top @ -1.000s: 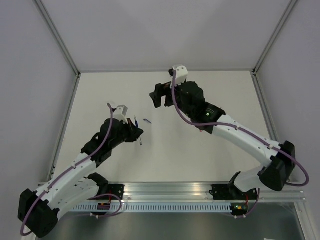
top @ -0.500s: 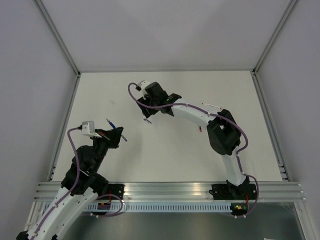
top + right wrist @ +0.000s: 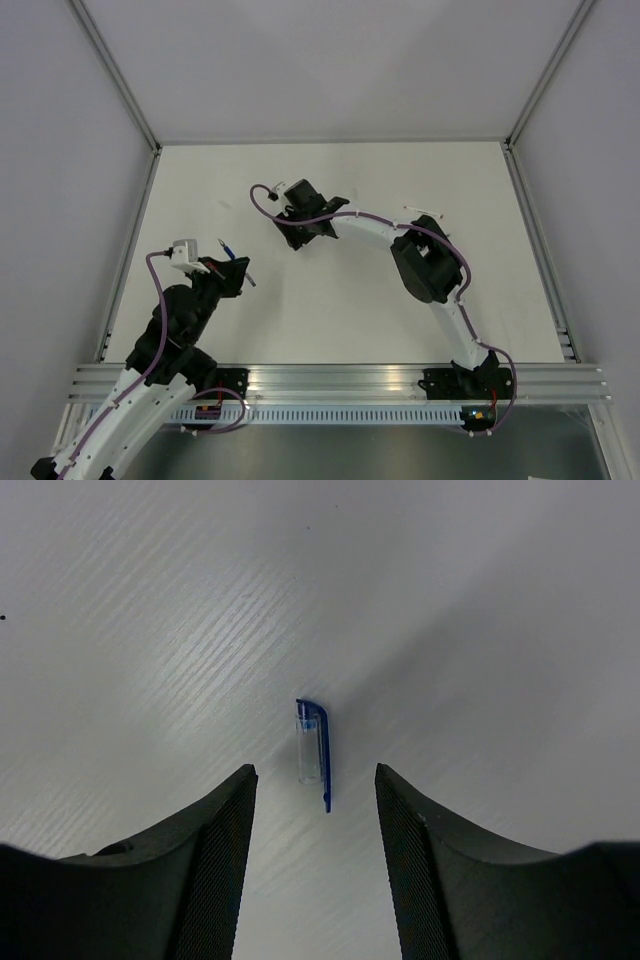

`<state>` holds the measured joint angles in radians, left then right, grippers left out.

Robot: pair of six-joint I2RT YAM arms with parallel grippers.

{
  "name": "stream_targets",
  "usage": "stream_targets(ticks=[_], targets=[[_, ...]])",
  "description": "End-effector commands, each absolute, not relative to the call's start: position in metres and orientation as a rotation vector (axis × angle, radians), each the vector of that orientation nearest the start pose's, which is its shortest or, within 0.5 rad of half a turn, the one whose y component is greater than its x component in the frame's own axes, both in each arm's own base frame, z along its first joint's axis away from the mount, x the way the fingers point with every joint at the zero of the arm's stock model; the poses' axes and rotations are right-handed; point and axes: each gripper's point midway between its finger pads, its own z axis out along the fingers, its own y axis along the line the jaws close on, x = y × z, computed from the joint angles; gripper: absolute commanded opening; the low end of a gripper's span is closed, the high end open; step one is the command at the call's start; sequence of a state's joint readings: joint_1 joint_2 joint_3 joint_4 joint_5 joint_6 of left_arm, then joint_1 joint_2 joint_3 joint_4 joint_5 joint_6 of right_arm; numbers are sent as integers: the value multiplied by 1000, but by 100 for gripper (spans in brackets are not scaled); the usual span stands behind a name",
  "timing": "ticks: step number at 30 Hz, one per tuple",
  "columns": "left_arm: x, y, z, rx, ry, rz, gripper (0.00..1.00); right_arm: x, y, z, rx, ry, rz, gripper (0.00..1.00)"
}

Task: Insert the pens into the pen caps

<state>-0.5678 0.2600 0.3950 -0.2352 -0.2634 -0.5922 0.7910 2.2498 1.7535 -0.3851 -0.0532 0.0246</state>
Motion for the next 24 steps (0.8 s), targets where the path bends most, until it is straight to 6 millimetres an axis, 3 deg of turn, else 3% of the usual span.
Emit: stream_targets(ticks=[1,8,16,24], targets=[[221,-108,218,-253,1682,-642,2,389,419,42,-1015,2239,389,58],[219,-103,221,-273,1661,-638,2,389,423,30,-1022,2261,360,53],[217,-101,223,-277,1654,-639,2,388,408,14,-1028,2321,274,49],[216,-100,225,-281,1647,-641,2,381,406,4,-1038,2352,281,41]])
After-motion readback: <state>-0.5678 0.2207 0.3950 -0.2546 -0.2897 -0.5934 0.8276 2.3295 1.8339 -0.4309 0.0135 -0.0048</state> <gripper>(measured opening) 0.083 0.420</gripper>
